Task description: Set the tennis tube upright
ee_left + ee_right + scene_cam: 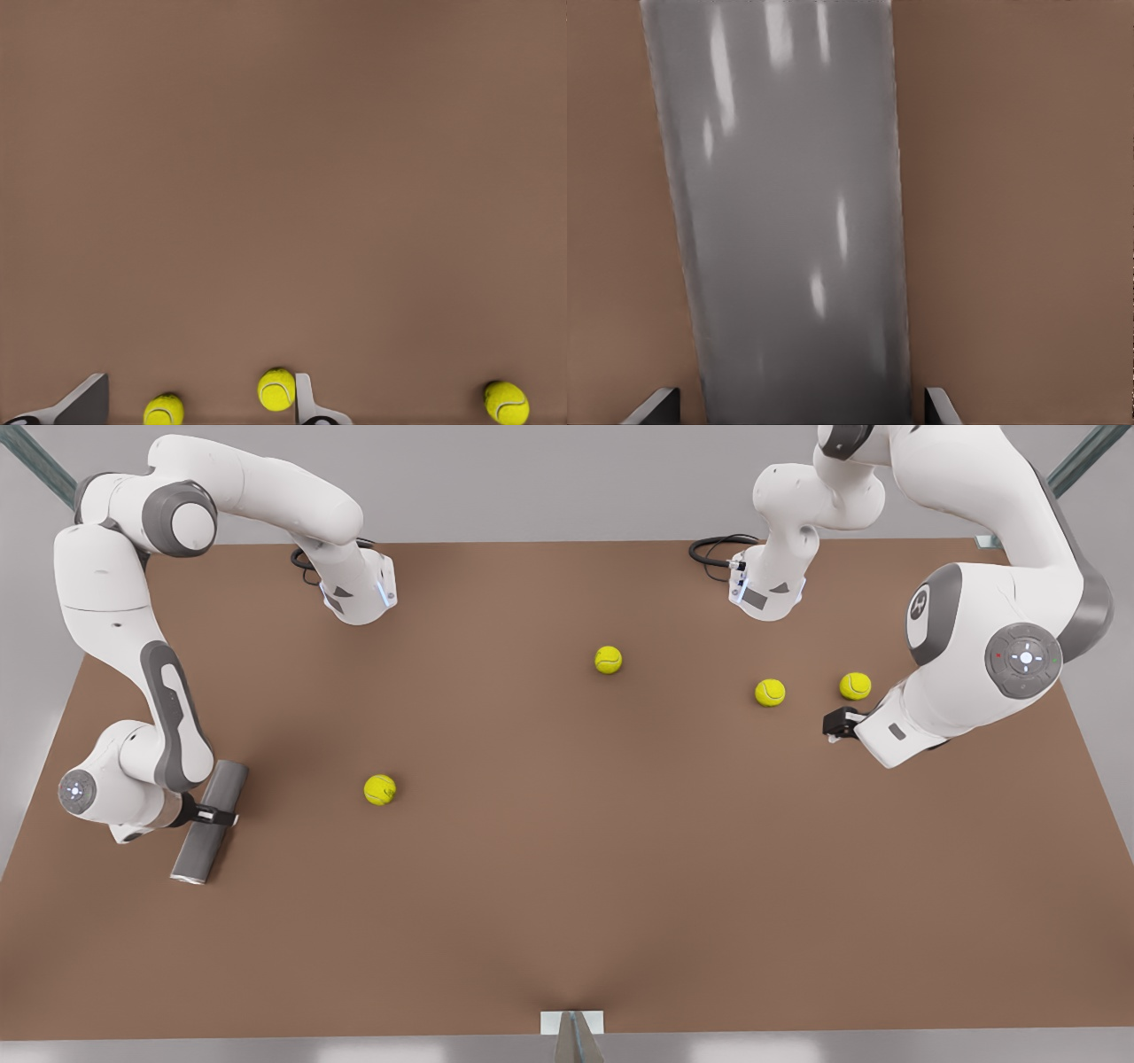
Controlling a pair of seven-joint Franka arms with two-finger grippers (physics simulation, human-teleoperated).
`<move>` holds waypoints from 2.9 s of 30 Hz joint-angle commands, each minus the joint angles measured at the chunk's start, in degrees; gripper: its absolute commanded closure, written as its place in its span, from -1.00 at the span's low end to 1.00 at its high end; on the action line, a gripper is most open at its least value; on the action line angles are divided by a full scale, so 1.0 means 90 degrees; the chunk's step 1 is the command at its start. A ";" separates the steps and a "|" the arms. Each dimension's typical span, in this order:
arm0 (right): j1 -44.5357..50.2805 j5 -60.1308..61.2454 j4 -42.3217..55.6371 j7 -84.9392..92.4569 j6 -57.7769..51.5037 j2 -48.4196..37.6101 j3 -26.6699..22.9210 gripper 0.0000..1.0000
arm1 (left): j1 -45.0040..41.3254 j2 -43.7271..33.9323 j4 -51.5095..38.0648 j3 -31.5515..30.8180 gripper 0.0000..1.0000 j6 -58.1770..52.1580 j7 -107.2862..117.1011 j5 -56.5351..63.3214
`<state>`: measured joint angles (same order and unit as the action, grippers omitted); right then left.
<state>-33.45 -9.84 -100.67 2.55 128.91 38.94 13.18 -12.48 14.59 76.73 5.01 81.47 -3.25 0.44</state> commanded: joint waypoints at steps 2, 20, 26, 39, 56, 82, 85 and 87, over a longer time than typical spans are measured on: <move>0.0005 0.0000 0.0004 -0.0029 0.0013 0.0000 0.0000 -1.00 | 0.0000 -0.0001 0.0000 0.0000 -1.00 0.0000 0.0000 0.0000; 0.0015 -0.0157 0.0024 -0.0254 0.0101 0.0097 -0.0010 -0.85 | 0.0000 0.0048 0.0000 0.0000 -1.00 -0.0039 0.0000 0.0000; 0.0015 -0.0157 0.0014 -0.0254 0.0101 0.0146 0.0000 -0.77 | 0.0000 0.0068 0.0000 0.0000 -1.00 -0.0049 0.0000 0.0000; 0.0035 -0.0157 0.0014 -0.0254 0.0101 0.0156 0.0000 -0.47 | 0.0000 0.0097 0.0049 0.0000 -1.00 -0.0039 0.0000 0.0000; 0.0210 -0.0147 0.0424 -0.0195 -0.0495 0.0078 0.0156 -0.43 | 0.0000 0.0097 0.0049 0.0000 -1.00 -0.0059 0.0010 0.0000; 0.4155 -0.0137 0.2192 0.1533 -0.1149 0.0078 0.0459 -0.46 | 0.0000 0.0097 0.0049 0.0000 -1.00 -0.0049 0.0029 0.0010; 0.4575 -0.0147 0.2397 0.1553 -0.1149 0.0087 0.0430 -0.46 | 0.0000 0.0097 0.0049 0.0000 -1.00 -0.0049 0.0029 0.0010; 0.4829 -0.0157 0.2456 0.1602 -0.1140 0.0146 0.0430 -0.46 | 0.0000 0.0097 0.0049 0.0000 -1.00 -0.0049 0.0029 0.0010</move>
<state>10.83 -11.28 -78.50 17.14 118.81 40.24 17.05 -12.48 15.47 77.17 5.01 81.03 -2.99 0.52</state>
